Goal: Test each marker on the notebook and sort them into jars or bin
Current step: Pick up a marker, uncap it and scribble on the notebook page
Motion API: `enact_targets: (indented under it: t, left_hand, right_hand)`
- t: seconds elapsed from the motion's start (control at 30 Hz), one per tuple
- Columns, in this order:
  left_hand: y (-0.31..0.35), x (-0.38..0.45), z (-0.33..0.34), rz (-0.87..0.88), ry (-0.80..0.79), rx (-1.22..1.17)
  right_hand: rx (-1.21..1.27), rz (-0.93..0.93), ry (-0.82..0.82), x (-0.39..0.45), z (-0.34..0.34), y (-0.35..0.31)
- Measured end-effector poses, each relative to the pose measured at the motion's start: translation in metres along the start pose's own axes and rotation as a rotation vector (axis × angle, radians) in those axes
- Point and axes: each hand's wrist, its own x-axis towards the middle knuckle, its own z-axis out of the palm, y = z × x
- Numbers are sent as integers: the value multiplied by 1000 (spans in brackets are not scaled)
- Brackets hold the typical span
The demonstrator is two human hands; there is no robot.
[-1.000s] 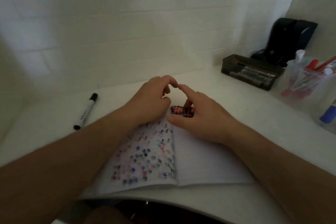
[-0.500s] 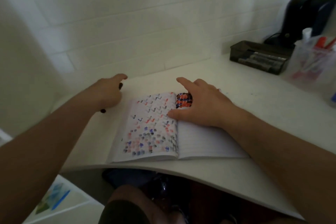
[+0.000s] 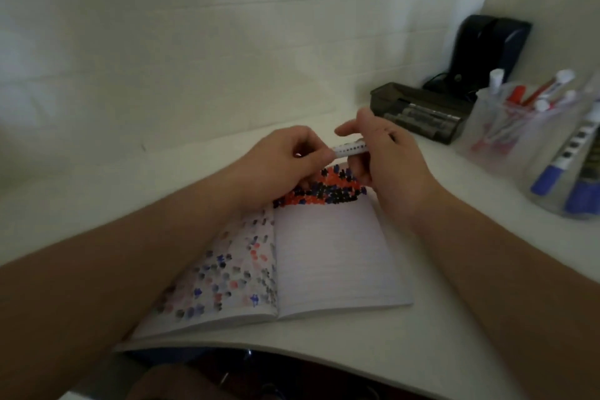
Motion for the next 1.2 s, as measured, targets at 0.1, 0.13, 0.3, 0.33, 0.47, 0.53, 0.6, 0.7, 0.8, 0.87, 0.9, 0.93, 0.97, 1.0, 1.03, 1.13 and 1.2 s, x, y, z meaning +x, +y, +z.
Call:
enact_targets:
  t: [0.1,0.13,0.3,0.33,0.47,0.53,0.6,0.7,0.8,0.87,0.9,0.93,0.97,1.0,1.03,1.13,1.2]
  left_hand:
    - [-12,-4,4,316,-6,455]
    - [-13,-6,4,361,-8,443]
    - [-12,-11,-1,429,-65,345]
    - [-12,-11,-1,413,-67,334]
    - [-14,-9,-3,365,-117,271]
    - [-16,-7,-5,277,-130,294]
    - [-17,-8,-7,181,-162,406]
    - [-18,-9,-4,156,-231,563]
    - [-17,-6,-2,180,-262,646]
    - [-17,-6,-2,187,-289,673]
    - [-17,-5,-3,189,-300,681]
    - [-17,-4,-3,189,-310,687]
    - [-17,-4,-2,190,-317,694]
    - [-17,-4,-1,192,-321,701]
    - [-17,-3,0,191,-323,704]
    - [-14,-4,3,165,-335,702]
    - [-13,-5,5,159,-333,714]
  right_hand:
    - [71,62,-49,2,0,2]
    - [73,55,-82,2,2,3]
    - [80,31,-235,-1,8,8]
    - [82,38,-248,-2,8,9]
    - [101,70,-270,-1,7,9]
    - [125,93,-233,1,3,8]
    - [147,130,-148,5,-6,4]
    - [137,220,-152,12,-22,-8]
    - [30,260,-279,13,-40,-14]
    - [-119,220,-297,7,-48,-11]
    - [-177,197,-278,4,-51,-8]
    - [-199,174,-250,0,-53,-4]
    - [-202,143,-227,-4,-54,0]
    - [-213,114,-212,-7,-54,2]
    - [-248,89,-202,-8,-54,3]
    - [-329,61,-141,-10,-54,7]
    - [-318,76,-88,-9,-53,8]
